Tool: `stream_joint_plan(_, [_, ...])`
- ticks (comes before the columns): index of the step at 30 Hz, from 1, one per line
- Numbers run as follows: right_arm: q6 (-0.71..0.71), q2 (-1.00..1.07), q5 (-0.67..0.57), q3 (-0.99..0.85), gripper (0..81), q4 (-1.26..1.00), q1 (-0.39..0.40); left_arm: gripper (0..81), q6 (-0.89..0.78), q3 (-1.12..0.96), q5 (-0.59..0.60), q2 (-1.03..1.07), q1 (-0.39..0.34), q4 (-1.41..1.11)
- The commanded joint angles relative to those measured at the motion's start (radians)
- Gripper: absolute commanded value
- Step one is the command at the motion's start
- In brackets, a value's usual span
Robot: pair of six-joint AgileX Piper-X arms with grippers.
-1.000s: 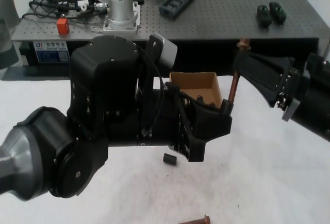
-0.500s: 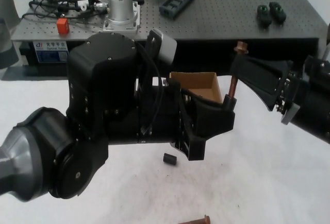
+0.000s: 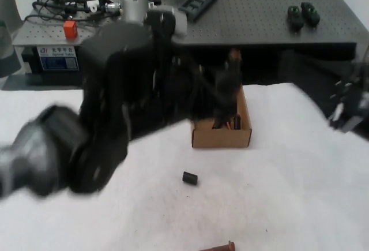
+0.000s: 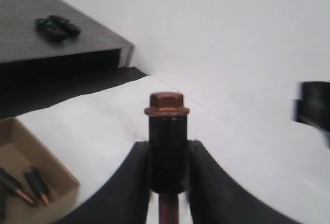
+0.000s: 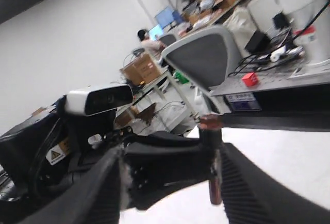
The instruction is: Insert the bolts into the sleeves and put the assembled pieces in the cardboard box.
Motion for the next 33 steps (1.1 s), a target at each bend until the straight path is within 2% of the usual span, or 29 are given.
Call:
stream_joint_plan(1, [-0.003, -0.004, -0.004, -0.003, 40.3, 0.003, 0.006, 0.6, -0.099, 0.306, 0.080, -0.208, -0.017, -0.291])
stream_joint_plan(7, [-0.026, -0.022, 0.011, -0.003, 40.3, 0.139, -0.147, 0.6, 0.106, -0.265, -0.075, 0.185, 0.002, 0.283])
stream_joint_plan(11, [-0.081, -0.022, 0.043, -0.003, 40.3, 0.187, -0.173, 0.6, 0.184, -0.632, -0.115, 0.455, 0.002, 0.539])
stream_joint_plan(15, [-0.154, -0.022, 0.096, -0.006, 40.3, 0.262, -0.173, 0.6, 0.204, -0.854, -0.130, 0.628, 0.002, 0.677])
stream_joint_plan(20, [-0.196, -0.022, 0.104, -0.006, 40.3, 0.309, -0.173, 0.6, 0.204, -0.935, -0.129, 0.695, 0.002, 0.800])
stream_joint_plan(22, [-0.197, -0.022, 0.104, -0.006, 40.3, 0.309, -0.173, 5.4, 0.214, -0.935, -0.129, 0.695, 0.002, 0.816])
stream_joint_plan(28, [-0.197, -0.022, 0.104, -0.006, 40.3, 0.309, -0.173, 37.9, 0.235, -0.943, -0.119, 0.675, 0.002, 0.842])
stream_joint_plan(29, [-0.197, -0.022, 0.104, -0.006, 40.3, 0.309, -0.173, 40.7, 0.248, -0.942, -0.115, 0.664, 0.002, 0.857])
stream_joint_plan(31, [-0.197, -0.022, 0.104, -0.006, 40.3, 0.319, -0.173, 39.8, 0.274, -0.942, -0.103, 0.628, 0.002, 0.909])
stream_joint_plan(33, [-0.234, -0.018, 0.104, -0.018, 40.3, 0.372, -0.173, 34.0, 0.307, -0.942, -0.098, 0.577, 0.002, 0.990])
